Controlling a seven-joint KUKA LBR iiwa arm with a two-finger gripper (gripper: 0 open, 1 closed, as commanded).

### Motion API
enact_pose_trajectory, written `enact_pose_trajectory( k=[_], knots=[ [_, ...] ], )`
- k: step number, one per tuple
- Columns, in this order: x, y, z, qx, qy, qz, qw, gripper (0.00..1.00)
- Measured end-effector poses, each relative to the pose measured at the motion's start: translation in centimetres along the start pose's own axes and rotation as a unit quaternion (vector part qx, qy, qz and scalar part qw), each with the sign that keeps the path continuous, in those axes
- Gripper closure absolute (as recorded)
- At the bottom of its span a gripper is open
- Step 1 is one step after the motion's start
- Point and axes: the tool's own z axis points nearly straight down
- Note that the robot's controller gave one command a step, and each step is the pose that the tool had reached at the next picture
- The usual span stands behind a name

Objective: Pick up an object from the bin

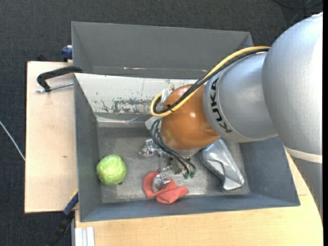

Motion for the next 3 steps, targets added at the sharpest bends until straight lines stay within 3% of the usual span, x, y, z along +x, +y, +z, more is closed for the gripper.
enact_pose_trajectory(
  k=[1, 2, 3],
  knots=[
    [0.2, 0.0, -0.1, 0.0, 0.0062, -0.001, 1.0, 1.0],
    [0.2, 0.1, -0.1, 0.0, 0.0062, -0.001, 1.0, 1.0],
    [-0.5, 0.6, -13.1, 0.0, 0.0044, -0.005, 1.0, 1.0]
  ],
)
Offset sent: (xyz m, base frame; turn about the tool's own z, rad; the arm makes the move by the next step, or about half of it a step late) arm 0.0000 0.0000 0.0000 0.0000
